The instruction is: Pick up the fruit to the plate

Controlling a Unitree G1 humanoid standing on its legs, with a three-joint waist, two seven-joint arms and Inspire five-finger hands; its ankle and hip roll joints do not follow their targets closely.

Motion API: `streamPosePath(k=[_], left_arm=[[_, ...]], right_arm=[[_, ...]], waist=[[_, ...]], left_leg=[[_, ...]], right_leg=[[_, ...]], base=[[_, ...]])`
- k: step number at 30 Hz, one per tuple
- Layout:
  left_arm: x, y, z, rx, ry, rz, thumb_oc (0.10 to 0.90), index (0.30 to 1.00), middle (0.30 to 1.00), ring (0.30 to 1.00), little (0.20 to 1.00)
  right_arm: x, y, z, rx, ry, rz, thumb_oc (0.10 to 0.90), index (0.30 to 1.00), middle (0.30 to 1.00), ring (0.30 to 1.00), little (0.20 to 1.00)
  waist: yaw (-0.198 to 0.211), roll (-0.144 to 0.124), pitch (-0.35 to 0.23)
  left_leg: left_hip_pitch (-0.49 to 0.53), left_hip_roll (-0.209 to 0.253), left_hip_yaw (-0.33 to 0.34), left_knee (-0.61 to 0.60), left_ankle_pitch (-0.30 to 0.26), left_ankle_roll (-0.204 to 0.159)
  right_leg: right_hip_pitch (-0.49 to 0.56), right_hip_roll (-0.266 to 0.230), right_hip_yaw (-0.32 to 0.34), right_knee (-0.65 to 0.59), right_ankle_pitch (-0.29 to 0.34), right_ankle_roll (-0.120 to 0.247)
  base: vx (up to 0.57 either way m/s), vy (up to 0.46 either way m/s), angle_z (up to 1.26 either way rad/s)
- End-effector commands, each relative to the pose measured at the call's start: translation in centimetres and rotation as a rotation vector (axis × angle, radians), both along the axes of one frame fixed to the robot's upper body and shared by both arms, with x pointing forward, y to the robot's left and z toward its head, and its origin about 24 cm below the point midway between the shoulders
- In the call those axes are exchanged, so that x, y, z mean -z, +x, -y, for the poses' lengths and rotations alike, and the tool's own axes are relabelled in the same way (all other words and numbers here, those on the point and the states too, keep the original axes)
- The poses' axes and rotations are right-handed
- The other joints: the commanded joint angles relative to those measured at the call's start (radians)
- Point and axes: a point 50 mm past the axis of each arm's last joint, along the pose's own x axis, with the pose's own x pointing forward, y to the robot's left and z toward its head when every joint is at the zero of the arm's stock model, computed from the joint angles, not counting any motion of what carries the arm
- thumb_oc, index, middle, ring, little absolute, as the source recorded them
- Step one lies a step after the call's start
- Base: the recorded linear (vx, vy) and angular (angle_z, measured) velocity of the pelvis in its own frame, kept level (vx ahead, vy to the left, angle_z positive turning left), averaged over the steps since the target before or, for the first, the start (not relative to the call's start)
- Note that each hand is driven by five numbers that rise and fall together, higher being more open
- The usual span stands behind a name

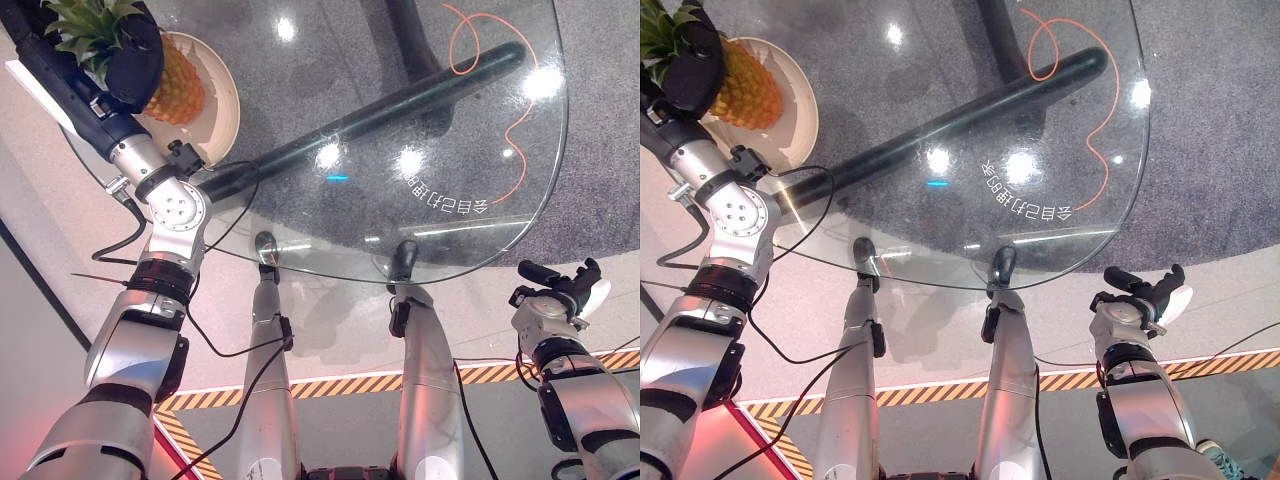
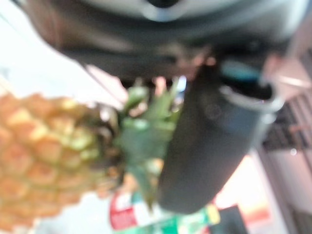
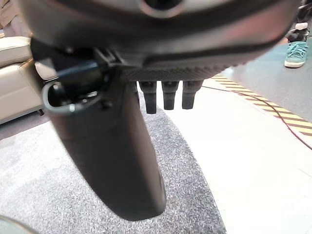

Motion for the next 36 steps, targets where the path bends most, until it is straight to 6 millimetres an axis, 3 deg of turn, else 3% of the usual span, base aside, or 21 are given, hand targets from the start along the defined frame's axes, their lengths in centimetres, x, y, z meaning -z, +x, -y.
streamPosePath(k=[1,36], left_arm=[[-3.9,-1.9,-0.8,0.017,-0.019,0.242,0.8,0.9,0.9,0.9,0.9],[0.1,-2.1,-1.0,0.06,-0.026,0.153,0.8,0.9,0.9,0.9,0.9]], right_arm=[[1.2,-1.4,0.6,0.098,-0.006,-0.029,0.8,0.9,0.9,0.9,0.9],[1.7,-2.1,1.2,0.121,0.001,-0.035,0.8,0.9,0.9,0.9,0.9]], waist=[[0.036,-0.068,-0.022],[0.067,-0.056,-0.022]], left_leg=[[-0.016,-0.053,0.01,0.179,-0.178,0.055],[-0.017,-0.061,-0.002,0.198,-0.186,0.057]], right_leg=[[0.083,0.097,0.015,-0.132,0.095,-0.026],[0.093,0.075,-0.007,-0.12,0.089,-0.022]], base=[[0.0,0.0,0.0],[0.0,0.0,0.0]])
